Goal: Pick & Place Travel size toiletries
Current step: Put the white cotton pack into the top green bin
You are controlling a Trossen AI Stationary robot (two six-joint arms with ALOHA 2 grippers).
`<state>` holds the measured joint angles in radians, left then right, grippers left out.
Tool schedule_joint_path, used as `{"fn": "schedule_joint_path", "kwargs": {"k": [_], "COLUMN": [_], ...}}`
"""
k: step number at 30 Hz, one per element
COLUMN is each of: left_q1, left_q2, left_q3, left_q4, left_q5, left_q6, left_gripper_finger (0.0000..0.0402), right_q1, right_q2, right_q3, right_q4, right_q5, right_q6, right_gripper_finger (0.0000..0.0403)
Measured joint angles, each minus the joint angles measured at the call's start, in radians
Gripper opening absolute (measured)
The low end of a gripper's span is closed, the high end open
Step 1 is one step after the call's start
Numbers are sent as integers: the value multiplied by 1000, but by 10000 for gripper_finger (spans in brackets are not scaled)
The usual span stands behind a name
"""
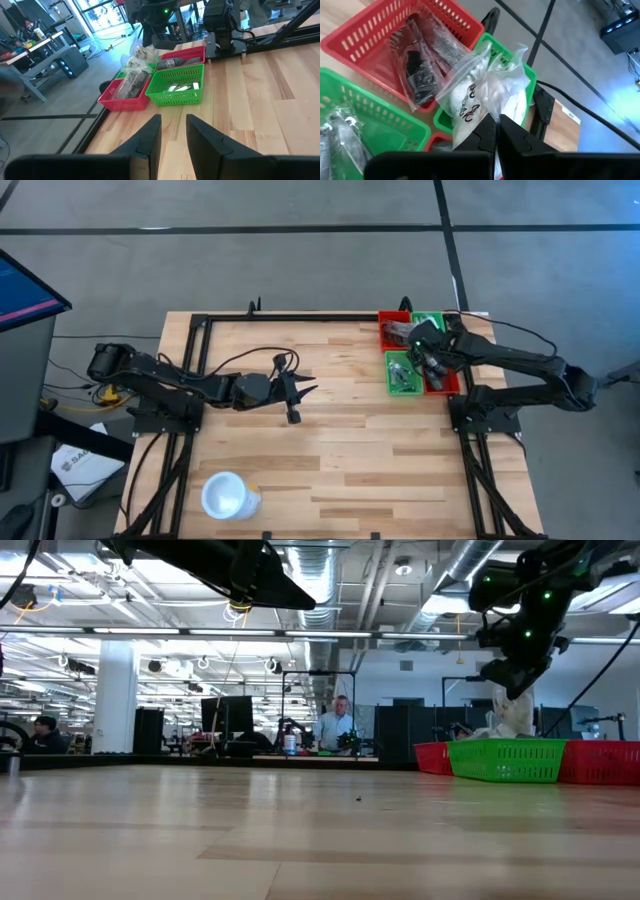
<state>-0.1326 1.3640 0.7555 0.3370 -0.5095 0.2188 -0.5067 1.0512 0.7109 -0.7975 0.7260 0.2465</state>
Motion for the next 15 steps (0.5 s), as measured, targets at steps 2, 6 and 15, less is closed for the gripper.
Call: {"fn": "schedule_joint_path", "kwargs": {"k": [2,6,15], "left_q1": [0,0,0], "left_q2": [0,0,0], "left_q3": [0,0,1], "left_q4": [0,0,0], "left_q5": [0,-1,-2], "left_q6": [0,0,0], "left_gripper_finger": [82,82,82], "right_q1": [-9,-20,-93], "right_q2": [-9,-27,21], "right_q3": [0,6,17], "right_q4": [0,-2,-2], "right_q5": [0,-5,-46], "right_q6": [-3,-15,-71], "right_gripper_finger": [0,0,0]}}
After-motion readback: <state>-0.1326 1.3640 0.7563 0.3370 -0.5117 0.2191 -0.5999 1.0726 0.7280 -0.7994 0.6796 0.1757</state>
